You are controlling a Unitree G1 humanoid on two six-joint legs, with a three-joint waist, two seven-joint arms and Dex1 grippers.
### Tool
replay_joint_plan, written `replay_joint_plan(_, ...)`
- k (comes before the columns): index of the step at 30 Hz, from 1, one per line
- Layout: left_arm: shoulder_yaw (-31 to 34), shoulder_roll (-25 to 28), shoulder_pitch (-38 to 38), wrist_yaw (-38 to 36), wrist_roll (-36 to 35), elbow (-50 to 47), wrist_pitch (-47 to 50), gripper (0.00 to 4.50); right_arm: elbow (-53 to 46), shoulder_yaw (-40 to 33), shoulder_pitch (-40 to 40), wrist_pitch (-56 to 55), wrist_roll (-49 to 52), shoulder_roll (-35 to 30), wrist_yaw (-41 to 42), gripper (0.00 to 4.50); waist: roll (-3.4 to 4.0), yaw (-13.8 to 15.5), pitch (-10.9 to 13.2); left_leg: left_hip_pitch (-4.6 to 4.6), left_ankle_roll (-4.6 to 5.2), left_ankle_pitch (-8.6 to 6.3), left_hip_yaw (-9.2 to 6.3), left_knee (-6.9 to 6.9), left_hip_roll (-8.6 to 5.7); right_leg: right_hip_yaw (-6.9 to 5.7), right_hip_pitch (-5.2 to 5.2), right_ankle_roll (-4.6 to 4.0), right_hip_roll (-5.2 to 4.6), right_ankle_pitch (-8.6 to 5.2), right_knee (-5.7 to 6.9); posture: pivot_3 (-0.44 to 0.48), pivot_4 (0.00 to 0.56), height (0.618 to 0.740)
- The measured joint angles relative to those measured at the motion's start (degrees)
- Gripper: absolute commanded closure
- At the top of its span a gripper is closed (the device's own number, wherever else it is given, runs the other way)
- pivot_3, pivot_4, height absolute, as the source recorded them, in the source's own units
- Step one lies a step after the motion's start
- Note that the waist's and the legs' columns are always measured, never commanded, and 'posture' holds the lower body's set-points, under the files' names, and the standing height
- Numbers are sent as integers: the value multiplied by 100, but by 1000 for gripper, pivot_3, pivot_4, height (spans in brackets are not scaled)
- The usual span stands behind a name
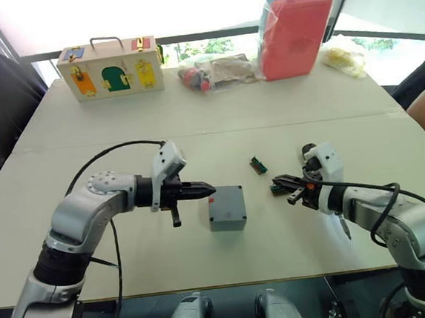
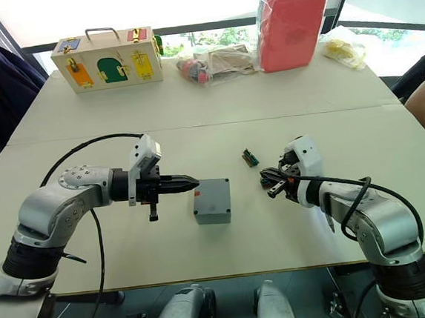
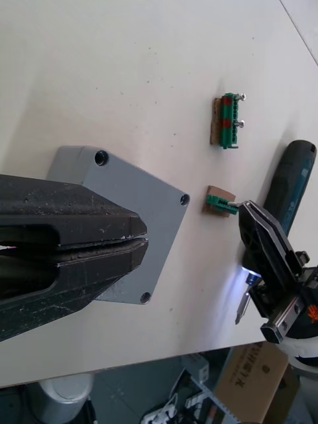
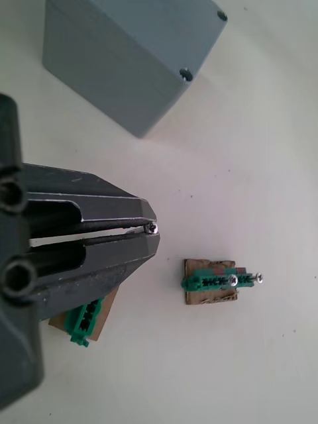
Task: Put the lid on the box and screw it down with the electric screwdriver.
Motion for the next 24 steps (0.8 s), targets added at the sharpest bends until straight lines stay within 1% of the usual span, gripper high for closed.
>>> replay_joint_plan(4,27,184,110,-38,-7,29,-2,4500,-264,3,-323,4,287,155,52,4438,0,-7,0,0,0,0,0,-1,1,1,-1,0,3,0,0,0,150,740)
replay_joint_plan(9,91,471,307,-137,-22,19,17,4500,-416,312,-510,4,472,287,118,4438,0,19,0,0,0,0,0,0,-1,1,2,0,-2,0,-1,0,150,740)
replay_joint_plan(17,100,471,371,-22,-84,-186,49,4500,-249,835,-415,-255,212,237,243,4438,0,6,0,0,0,0,0,0,-2,1,0,0,-3,0,0,0,150,740)
replay_joint_plan(24,129,472,379,63,-150,-201,134,4500,-12,992,-384,-471,-6,225,345,4438,0,8,0,0,0,0,0,1,-2,1,1,0,-1,0,1,0,150,740)
